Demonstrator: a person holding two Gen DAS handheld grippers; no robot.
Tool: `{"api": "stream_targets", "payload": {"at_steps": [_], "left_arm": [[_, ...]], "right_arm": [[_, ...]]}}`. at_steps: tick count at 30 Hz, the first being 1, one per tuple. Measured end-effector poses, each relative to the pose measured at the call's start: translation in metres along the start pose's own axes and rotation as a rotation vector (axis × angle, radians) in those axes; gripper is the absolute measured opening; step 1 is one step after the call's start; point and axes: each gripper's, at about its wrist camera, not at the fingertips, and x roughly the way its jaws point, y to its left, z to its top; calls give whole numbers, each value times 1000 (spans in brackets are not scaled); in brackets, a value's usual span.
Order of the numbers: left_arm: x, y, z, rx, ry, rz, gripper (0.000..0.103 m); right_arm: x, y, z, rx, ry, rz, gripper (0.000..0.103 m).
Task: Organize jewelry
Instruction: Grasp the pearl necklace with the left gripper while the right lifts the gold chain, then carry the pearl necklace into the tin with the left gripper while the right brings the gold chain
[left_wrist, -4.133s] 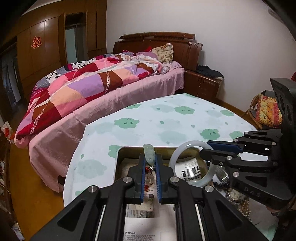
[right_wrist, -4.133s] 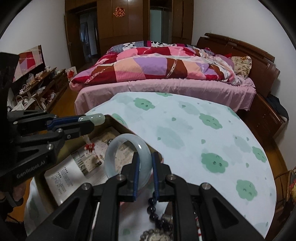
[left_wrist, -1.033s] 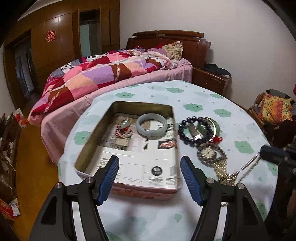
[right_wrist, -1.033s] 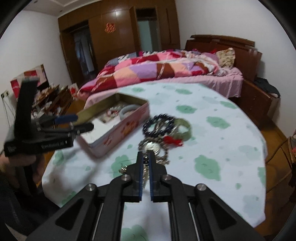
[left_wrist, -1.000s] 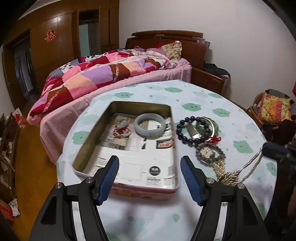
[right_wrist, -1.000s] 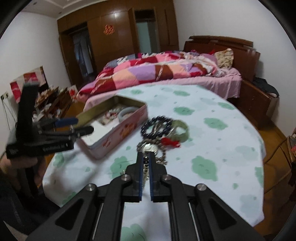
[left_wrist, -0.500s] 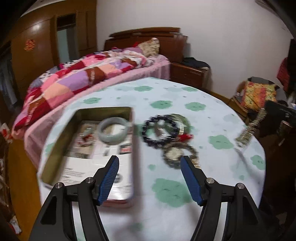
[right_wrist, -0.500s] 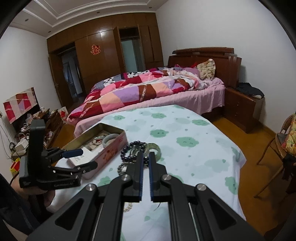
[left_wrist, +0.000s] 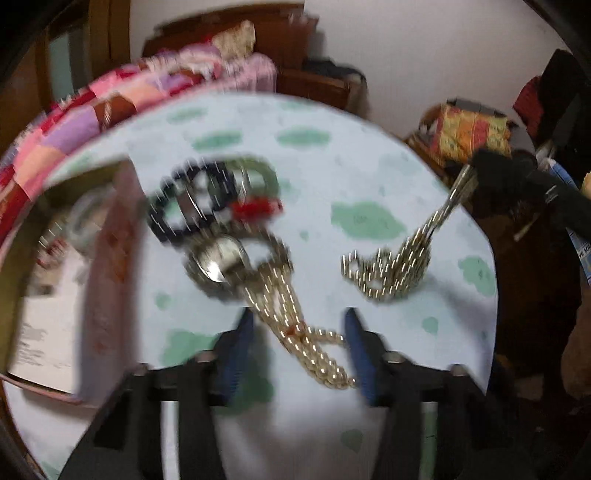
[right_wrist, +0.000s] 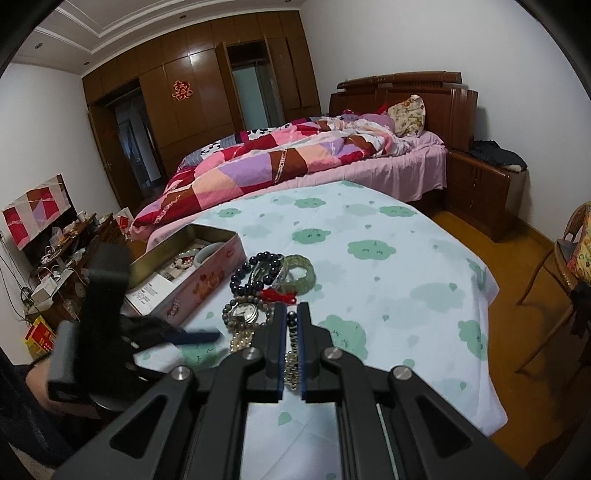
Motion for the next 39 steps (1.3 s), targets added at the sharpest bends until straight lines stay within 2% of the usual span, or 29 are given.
{"api": "stream_targets", "payload": {"at_steps": [3, 4, 6, 10, 18, 39], "left_arm": [[-4, 3, -2, -4, -8, -34, 16], [-5, 4, -3, -8, -10, -45, 13], [-12, 6, -8, 4, -22, -51, 13], [-34, 10, -12, 16, -79, -17, 12], [-71, 31, 0, -2, -198, 42, 12], [-126, 86, 29, -63, -349, 133, 12]], "right_arm": [[-1, 2, -1, -2, 1, 3, 7], [-1, 2, -1, -2, 2, 4, 7], [-1, 3, -1, -5, 3, 6, 7], [-1, 7, 0, -12, 1, 10, 7], [1, 20, 4, -38, -3, 26, 7], [7, 63, 40, -144, -52, 83, 7]]}}
